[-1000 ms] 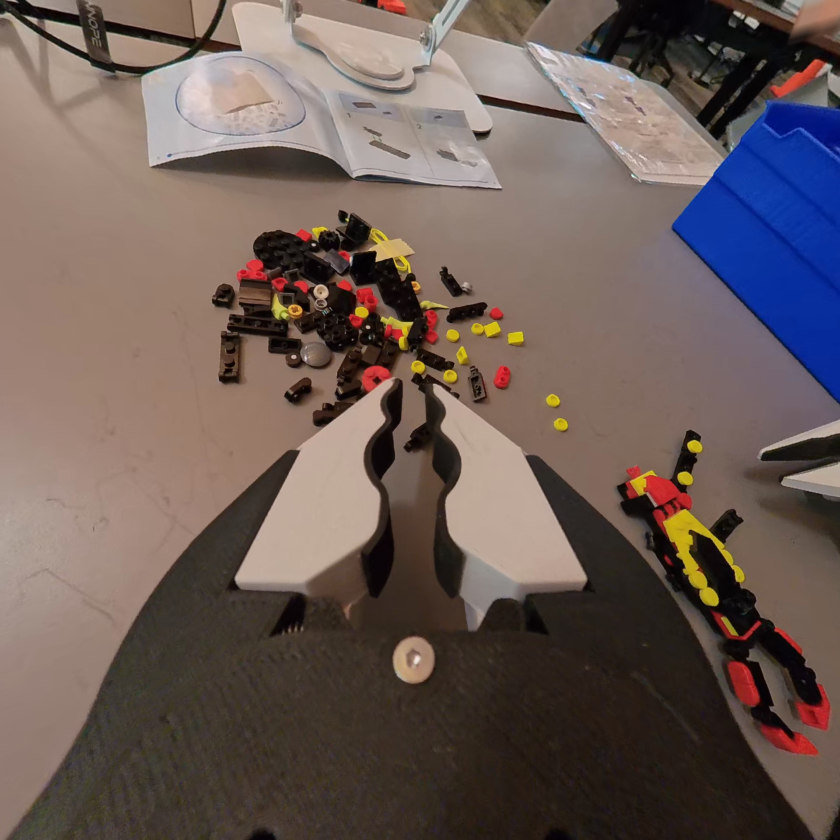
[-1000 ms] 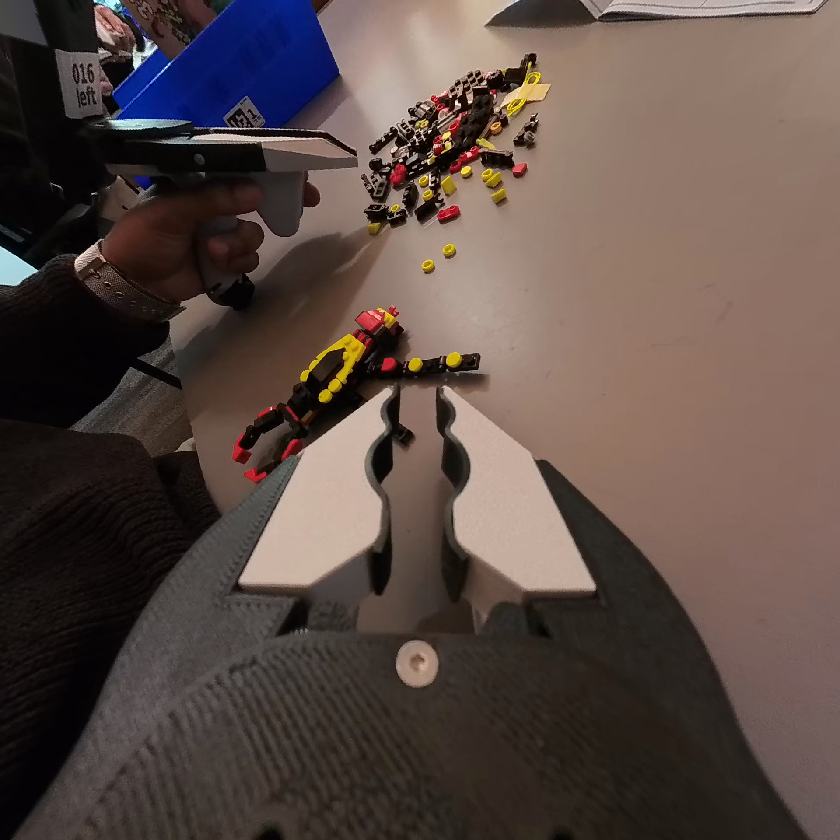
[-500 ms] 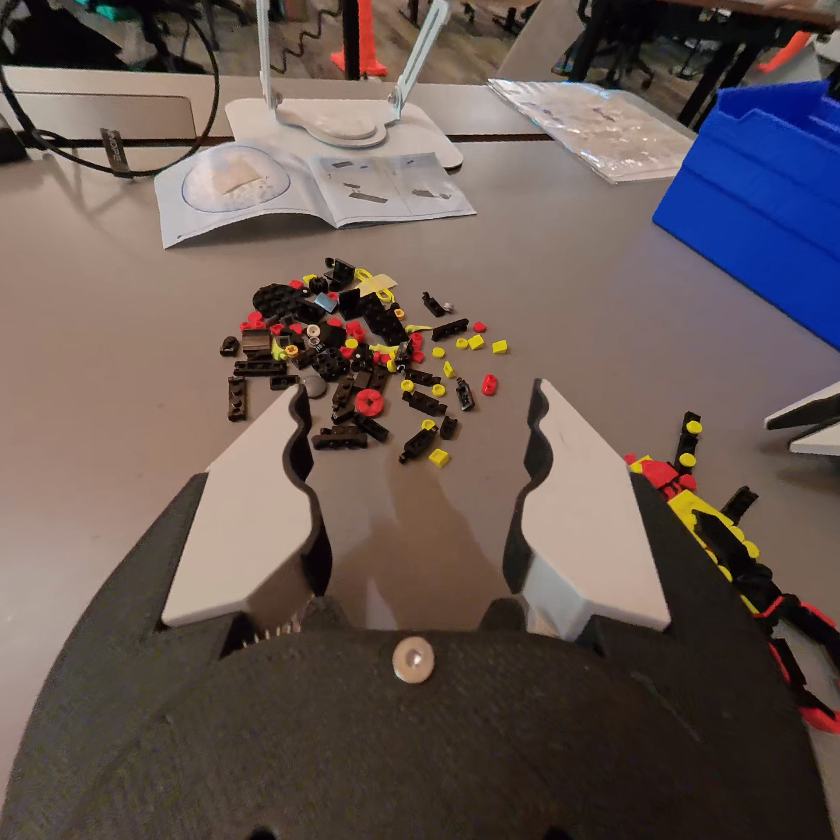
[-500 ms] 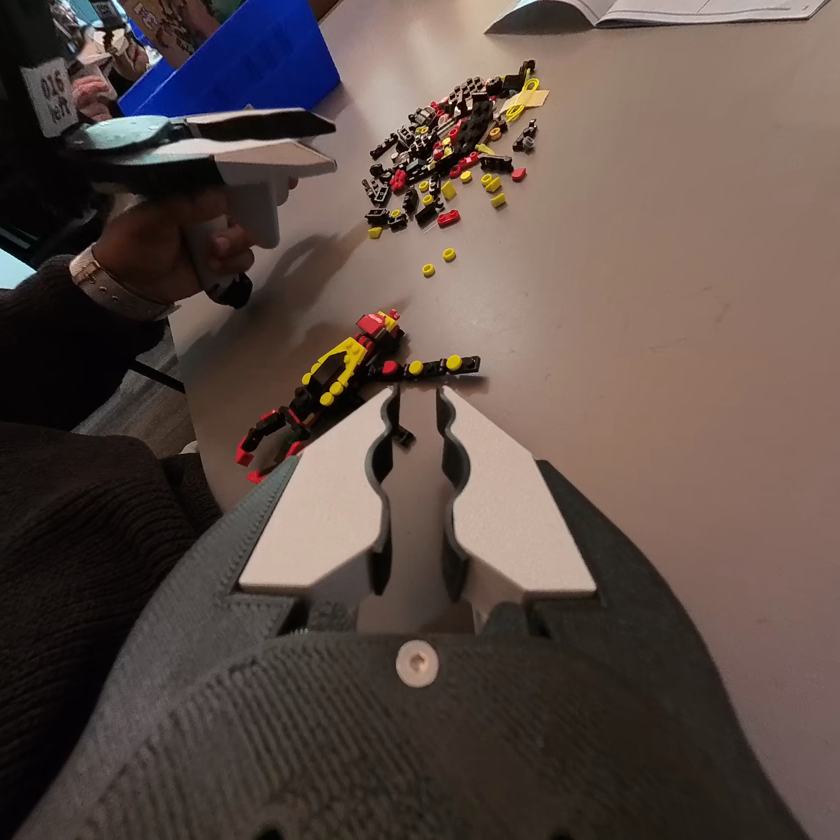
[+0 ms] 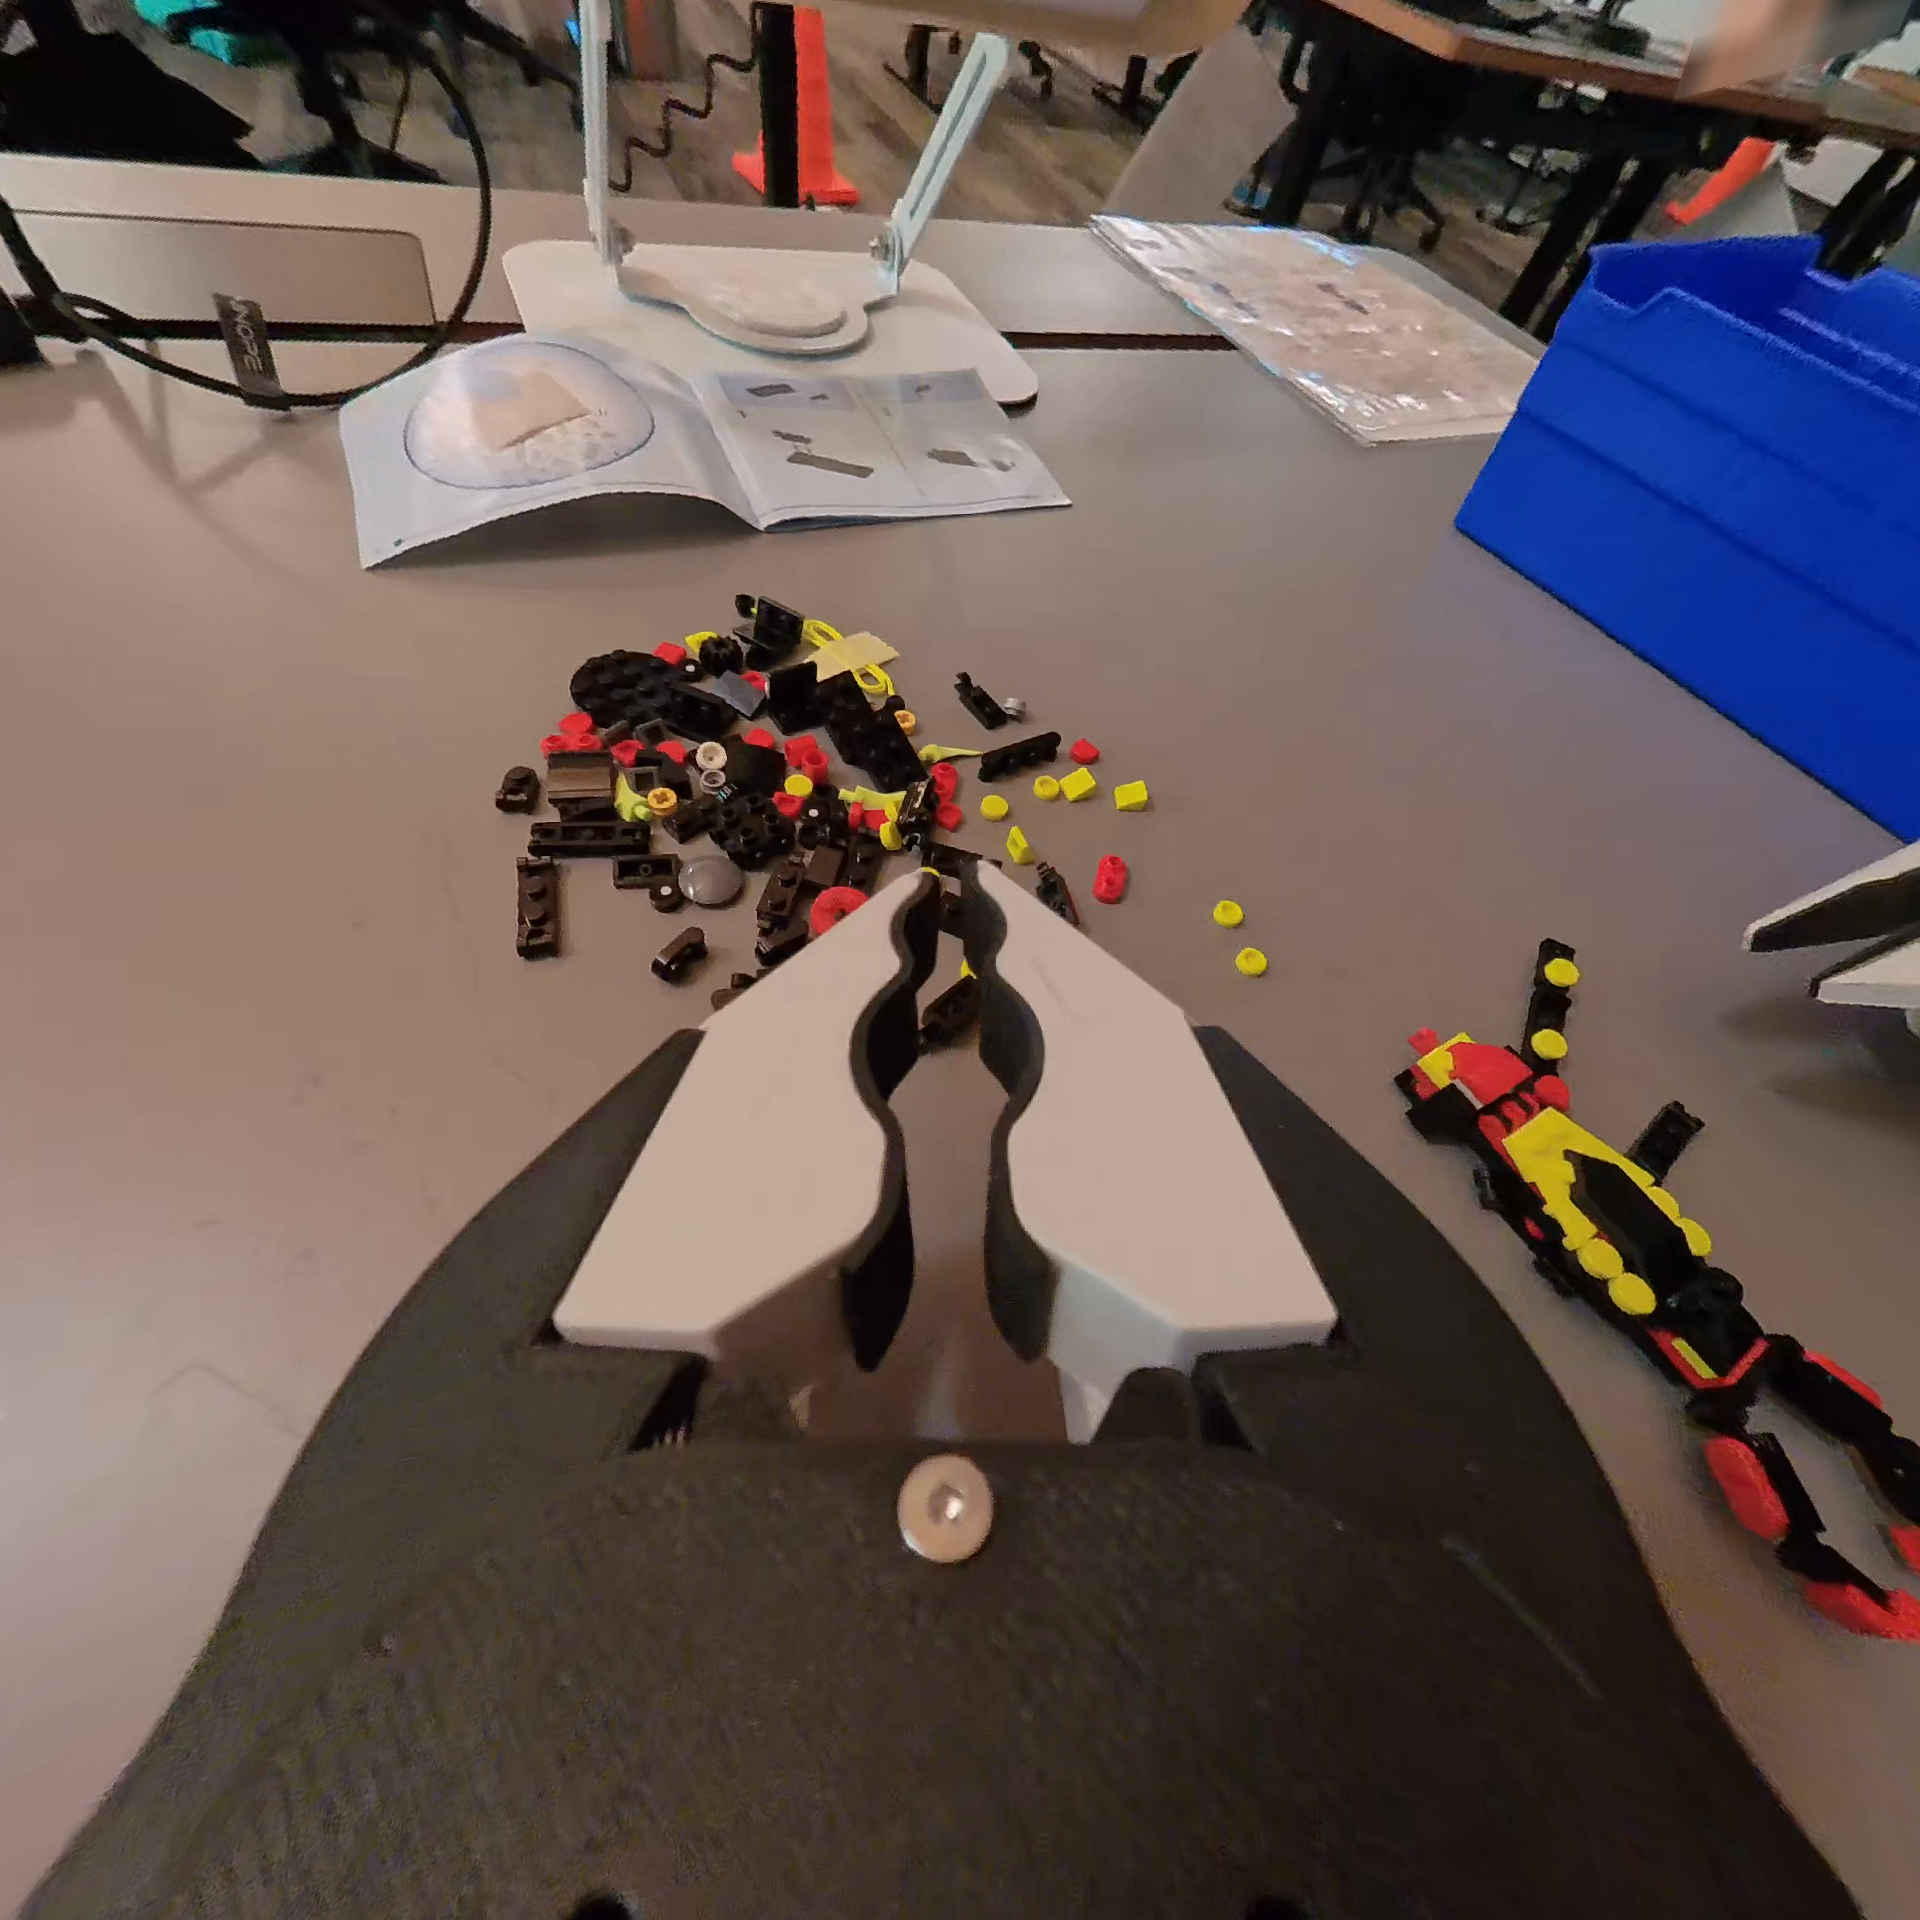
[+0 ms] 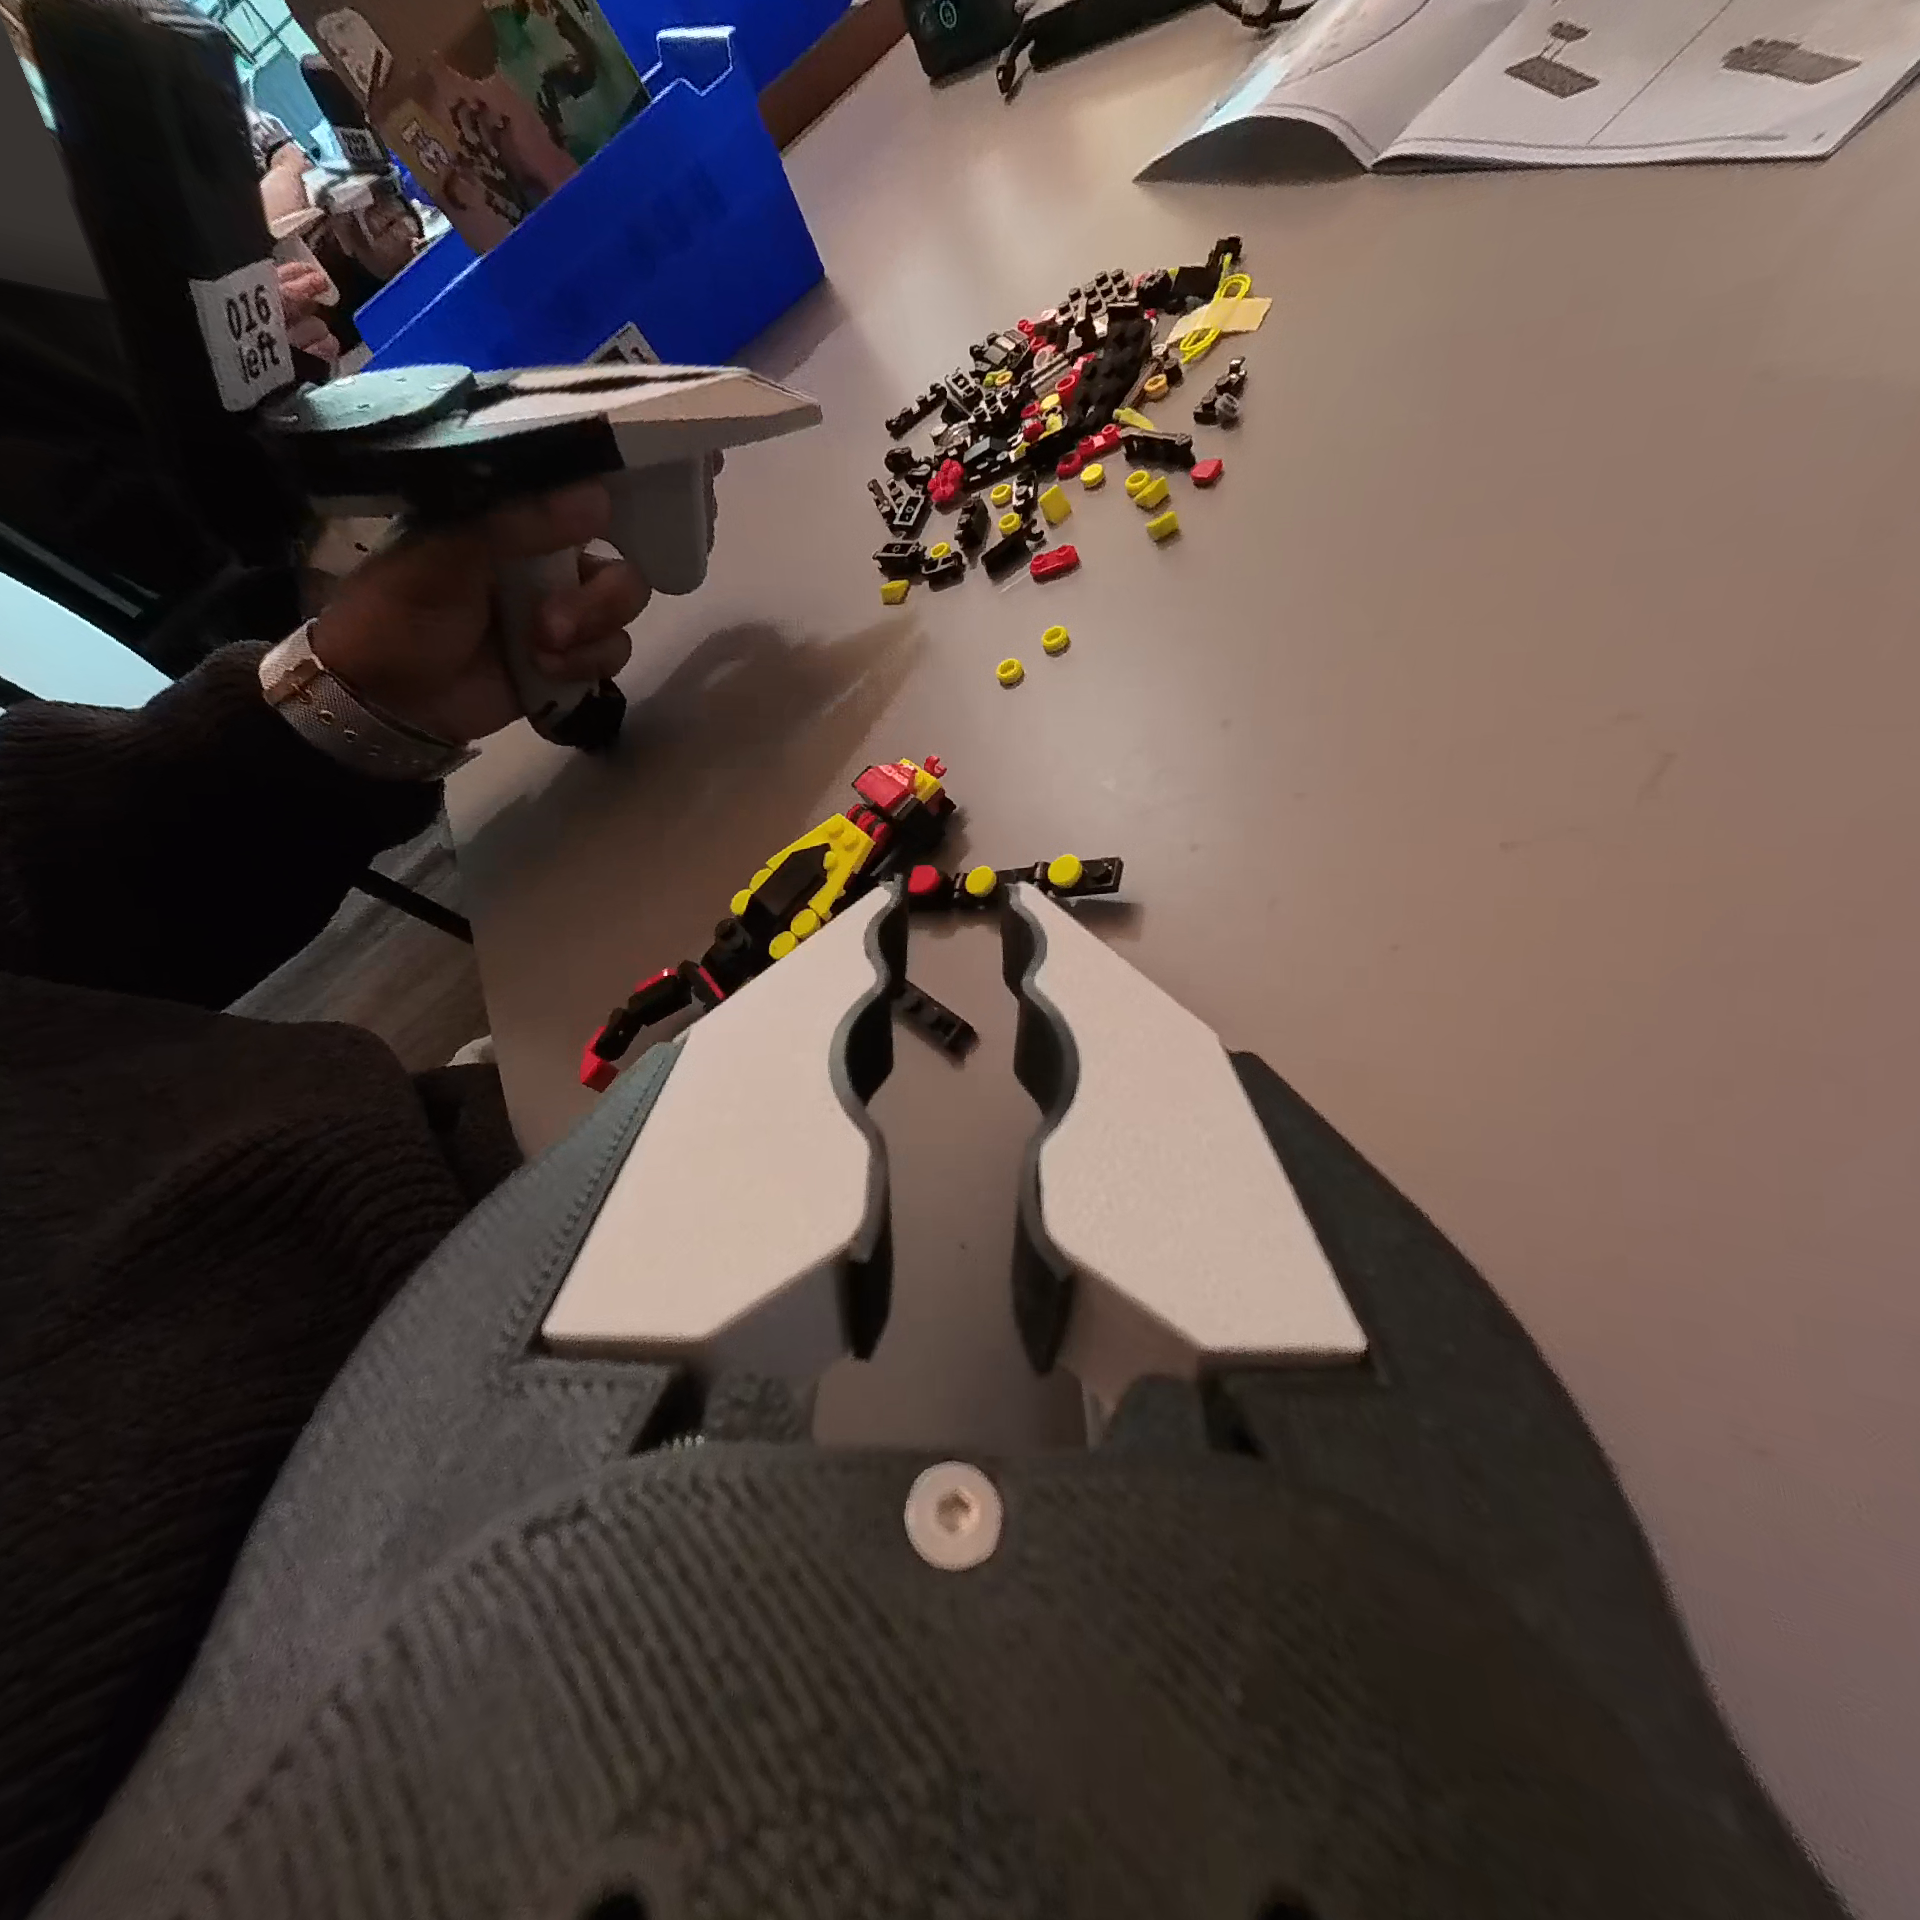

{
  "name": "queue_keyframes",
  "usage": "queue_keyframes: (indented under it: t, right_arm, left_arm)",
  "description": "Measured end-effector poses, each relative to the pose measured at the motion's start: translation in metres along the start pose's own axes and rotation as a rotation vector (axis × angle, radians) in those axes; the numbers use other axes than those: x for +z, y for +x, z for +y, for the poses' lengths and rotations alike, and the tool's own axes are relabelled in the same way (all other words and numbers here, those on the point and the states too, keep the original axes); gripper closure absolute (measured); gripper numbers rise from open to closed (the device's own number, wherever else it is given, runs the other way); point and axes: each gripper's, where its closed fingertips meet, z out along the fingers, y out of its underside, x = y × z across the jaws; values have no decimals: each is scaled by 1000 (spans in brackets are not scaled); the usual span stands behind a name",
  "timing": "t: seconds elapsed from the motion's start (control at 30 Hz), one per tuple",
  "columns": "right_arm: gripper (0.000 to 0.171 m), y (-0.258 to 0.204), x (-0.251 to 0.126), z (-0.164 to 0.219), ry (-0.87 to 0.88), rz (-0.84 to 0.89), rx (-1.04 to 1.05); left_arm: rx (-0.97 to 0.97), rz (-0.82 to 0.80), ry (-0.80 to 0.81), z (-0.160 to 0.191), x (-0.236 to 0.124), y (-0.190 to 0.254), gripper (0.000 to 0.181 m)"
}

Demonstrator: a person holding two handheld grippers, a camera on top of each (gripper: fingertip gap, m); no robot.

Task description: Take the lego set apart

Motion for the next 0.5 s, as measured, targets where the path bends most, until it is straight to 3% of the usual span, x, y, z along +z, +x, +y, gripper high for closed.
queue_keyframes:
  t: [0.5]
  right_arm:
    - [156, -2, -1, 0, 2, -16, 14]
  left_arm:
    - [-2, 1, -23, 3, 2, -1, 178]
